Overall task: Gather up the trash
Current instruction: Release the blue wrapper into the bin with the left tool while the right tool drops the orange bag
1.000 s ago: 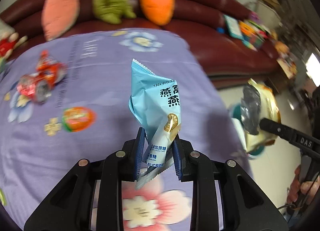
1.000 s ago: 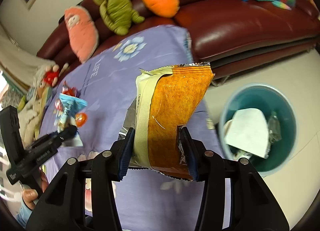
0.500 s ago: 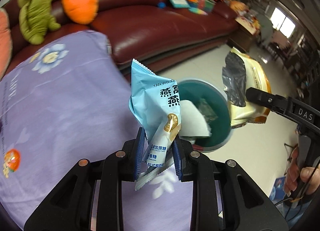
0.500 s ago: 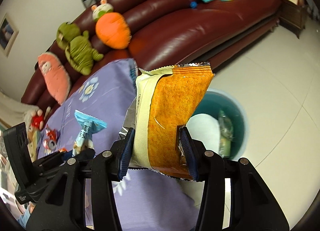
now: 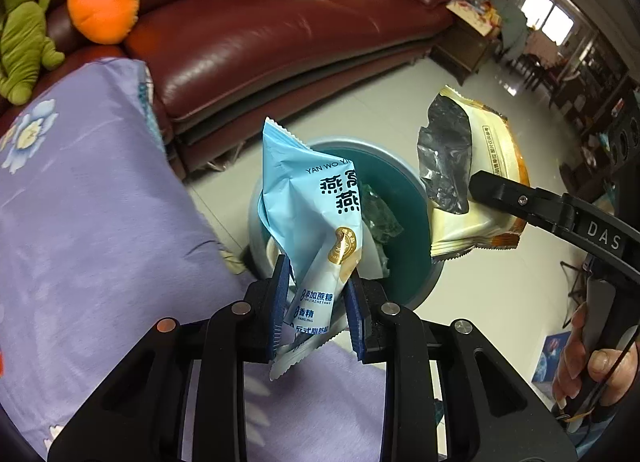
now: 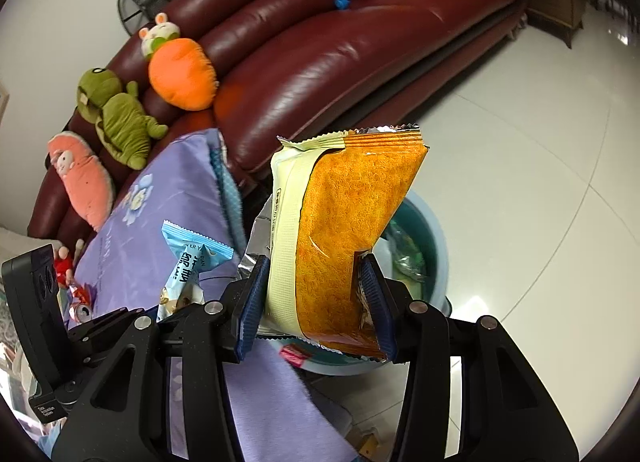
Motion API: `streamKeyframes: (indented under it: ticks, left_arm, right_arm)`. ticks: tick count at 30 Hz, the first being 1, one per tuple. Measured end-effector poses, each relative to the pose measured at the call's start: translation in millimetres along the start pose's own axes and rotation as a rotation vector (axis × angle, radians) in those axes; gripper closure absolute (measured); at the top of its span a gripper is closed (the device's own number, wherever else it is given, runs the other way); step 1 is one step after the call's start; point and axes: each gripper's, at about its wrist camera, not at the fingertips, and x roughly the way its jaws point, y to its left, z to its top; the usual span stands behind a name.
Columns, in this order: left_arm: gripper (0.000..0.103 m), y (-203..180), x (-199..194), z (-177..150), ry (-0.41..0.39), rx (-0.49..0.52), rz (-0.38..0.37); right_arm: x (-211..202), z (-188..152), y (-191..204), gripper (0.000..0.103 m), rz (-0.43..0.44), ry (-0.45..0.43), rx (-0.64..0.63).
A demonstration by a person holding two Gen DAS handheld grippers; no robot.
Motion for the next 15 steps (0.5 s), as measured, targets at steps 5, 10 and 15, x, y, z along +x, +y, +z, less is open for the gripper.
streamKeyframes:
  ticks: [5,10,15]
  left_arm:
    - [0.075,-6.7,16.9,2.6,0.027,0.011,-0.013]
    - [0.074,-12.0,27.4,6.1,0.041,0.022,-0.018]
    - [0.068,-14.5,34.9,8.2,0.052,0.029,-0.022]
  right_arm:
    - [7.6,2.4,-10.3,0.058,-0.013,0.011,0.022]
    - [12.6,5.0,-17.3,0.058,-0.022,0.013,0.032]
    - [16.5,6.9,-21.0,0.057,-0.032,0.02,0.036]
